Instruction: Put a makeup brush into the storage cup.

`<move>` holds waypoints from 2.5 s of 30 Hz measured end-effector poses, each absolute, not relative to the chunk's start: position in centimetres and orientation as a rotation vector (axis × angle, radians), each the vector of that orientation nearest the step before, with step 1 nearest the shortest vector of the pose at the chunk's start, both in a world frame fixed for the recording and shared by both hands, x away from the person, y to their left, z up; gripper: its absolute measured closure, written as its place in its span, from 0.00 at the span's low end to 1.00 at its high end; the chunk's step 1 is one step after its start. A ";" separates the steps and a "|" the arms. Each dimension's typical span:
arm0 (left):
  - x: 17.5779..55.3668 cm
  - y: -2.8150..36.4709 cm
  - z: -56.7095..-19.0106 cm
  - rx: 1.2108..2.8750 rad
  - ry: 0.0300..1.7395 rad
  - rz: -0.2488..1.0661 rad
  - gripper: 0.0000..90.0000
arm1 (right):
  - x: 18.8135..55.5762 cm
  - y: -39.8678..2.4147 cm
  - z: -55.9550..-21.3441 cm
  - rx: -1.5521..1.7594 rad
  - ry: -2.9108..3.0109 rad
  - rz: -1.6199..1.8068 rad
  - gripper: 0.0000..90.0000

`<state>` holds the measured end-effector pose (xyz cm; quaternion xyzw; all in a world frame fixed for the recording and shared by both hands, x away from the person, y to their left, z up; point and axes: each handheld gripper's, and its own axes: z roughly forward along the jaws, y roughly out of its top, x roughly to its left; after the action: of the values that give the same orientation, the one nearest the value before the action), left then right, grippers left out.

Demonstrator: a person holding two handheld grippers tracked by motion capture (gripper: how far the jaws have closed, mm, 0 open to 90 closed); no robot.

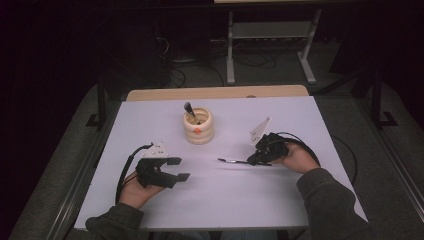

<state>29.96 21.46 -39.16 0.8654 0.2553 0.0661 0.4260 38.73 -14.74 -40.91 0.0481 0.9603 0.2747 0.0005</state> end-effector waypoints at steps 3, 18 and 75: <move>29.9 21.4 -39.1 2.157 0.641 0.160 0.38 | 38.2 -14.6 -40.2 0.152 3.001 0.921 0.95; 30.0 21.0 -39.1 2.142 0.619 0.139 0.39 | 36.1 -13.0 -38.4 0.071 2.954 1.024 0.95; 29.0 18.2 -39.0 2.209 0.350 -0.033 0.90 | 32.6 -5.8 -38.3 -0.240 2.891 1.206 0.94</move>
<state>29.00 18.21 -38.99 0.8883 0.1407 -0.0134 0.4370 32.57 -5.83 -38.32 -0.0763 0.9203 0.3838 0.0000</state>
